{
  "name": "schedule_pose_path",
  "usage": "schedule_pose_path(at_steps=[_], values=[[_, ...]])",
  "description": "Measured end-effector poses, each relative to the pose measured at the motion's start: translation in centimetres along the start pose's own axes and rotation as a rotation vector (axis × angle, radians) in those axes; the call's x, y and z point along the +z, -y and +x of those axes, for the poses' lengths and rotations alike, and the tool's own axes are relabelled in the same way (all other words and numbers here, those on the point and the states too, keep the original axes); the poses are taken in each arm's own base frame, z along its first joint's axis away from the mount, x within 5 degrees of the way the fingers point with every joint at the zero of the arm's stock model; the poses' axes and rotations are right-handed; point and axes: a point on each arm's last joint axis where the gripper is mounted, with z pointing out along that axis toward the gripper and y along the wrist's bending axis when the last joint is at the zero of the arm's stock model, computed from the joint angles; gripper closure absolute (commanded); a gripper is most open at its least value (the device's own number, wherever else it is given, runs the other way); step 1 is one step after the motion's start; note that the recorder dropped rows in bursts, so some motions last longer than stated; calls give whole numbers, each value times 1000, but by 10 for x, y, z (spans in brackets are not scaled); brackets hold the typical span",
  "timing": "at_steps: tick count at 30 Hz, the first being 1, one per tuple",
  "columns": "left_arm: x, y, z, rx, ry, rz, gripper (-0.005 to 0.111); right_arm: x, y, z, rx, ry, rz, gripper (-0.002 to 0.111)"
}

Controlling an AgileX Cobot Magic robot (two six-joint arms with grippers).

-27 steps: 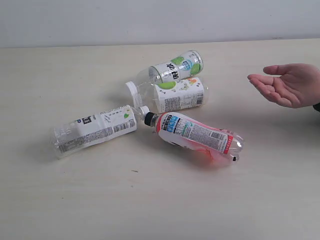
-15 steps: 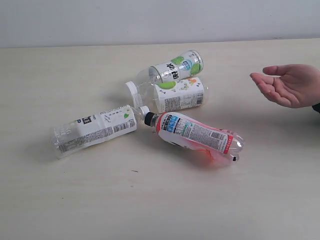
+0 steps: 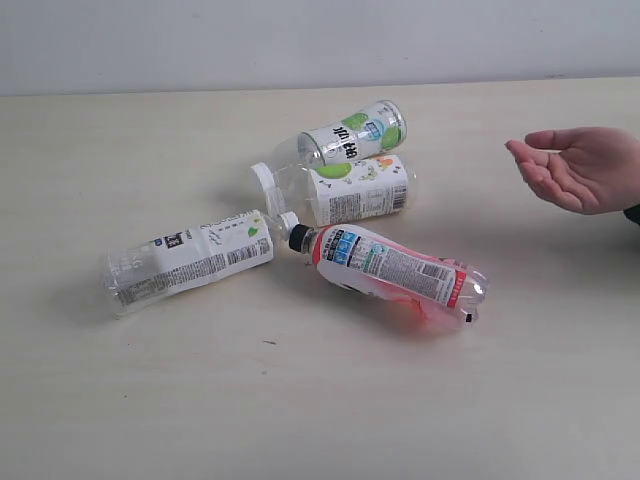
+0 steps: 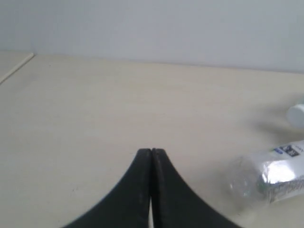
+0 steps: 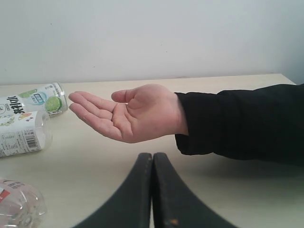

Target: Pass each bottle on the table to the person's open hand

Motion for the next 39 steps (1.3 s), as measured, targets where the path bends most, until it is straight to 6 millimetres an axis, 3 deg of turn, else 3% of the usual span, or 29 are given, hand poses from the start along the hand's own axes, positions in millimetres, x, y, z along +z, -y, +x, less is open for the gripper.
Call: schedule_pose_path(at_steps=[5,12,16,19,23,25,28,31,35,39], values=[[-2,4,-19,-57,208,50,107,0,0,0,0,0,0,108],[-10,8,-40,-314,442,169,107,0,0,0,0,0,0,108],[-29,13,-65,-451,740,348,107,0,0,0,0,0,0,108],[-48,15,-104,-551,860,452,107,0,0,0,0,0,0,108],[-53,19,-181,-460,761,384,107,0,0,0,0,0,0,108],[-38,20,-212,-385,661,300,107,0,0,0,0,0,0,108],[6,17,-250,-344,462,149,107,0,0,0,0,0,0,108],[54,14,-266,-248,209,-10,107,0,0,0,0,0,0,108],[117,21,-262,31,-239,-123,107,0,0,0,0,0,0,108],[159,40,-240,156,-625,-43,107,0,0,0,0,0,0,108]])
